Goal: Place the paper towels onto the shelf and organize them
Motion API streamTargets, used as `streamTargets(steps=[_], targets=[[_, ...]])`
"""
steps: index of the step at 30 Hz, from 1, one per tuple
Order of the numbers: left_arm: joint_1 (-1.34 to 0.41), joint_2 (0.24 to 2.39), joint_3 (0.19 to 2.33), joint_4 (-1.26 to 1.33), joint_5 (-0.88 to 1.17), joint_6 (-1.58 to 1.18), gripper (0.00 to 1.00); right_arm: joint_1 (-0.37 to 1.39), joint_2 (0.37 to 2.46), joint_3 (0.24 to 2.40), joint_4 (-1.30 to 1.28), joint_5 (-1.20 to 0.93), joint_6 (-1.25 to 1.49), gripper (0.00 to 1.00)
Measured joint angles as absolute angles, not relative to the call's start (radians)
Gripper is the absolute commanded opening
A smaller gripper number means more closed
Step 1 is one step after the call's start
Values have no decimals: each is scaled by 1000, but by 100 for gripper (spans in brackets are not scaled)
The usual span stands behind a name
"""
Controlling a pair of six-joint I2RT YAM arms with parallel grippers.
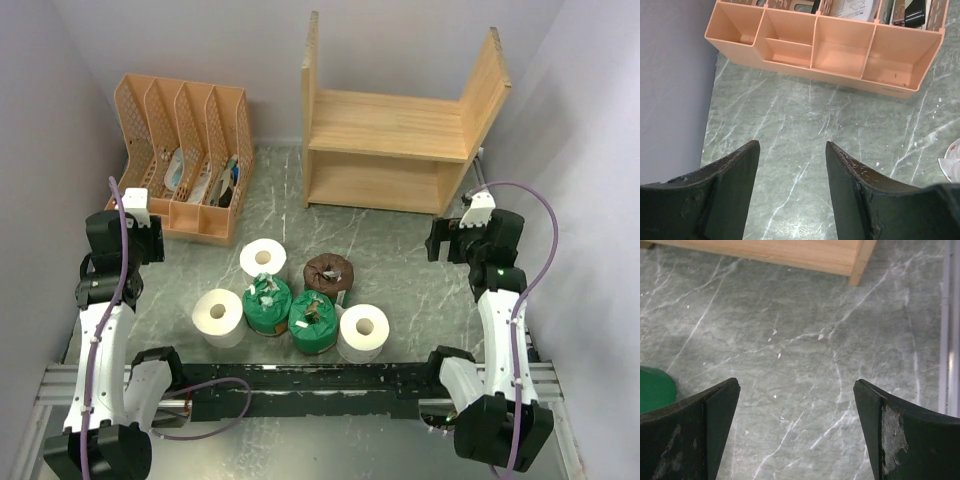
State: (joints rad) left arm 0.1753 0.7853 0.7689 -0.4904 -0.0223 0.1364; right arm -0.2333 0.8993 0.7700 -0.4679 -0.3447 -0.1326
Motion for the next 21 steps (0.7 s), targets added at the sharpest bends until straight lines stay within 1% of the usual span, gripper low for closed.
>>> streamTargets(steps=[2, 4, 7, 12, 14, 17, 19, 21], targets=[[179, 786, 768, -495, -24, 127, 68, -231, 876, 769, -459, -320, -123, 99], [187, 786, 767, -497, -25, 122, 68, -231, 850, 770, -453, -314, -131, 100], [196, 786, 761, -500, -26, 118, 67, -229, 863, 832, -552, -391, -256, 100], [200, 803, 757, -502, -21, 117, 62, -212, 1114, 1254, -960, -614, -603, 100], [200, 822, 757, -505, -20, 117, 62, -204, 1162, 1356, -1075, -670, -725, 100], [200, 839, 757, -512, -20, 117, 62, -137, 1157, 1377, -1174, -685, -806, 100], [201, 836, 757, -514, -20, 117, 62, -47, 1144, 1353, -1192, -673, -811, 100], [201, 828, 757, -514, -19, 117, 62, 44, 1116, 1285, -1169, -638, -790, 100]])
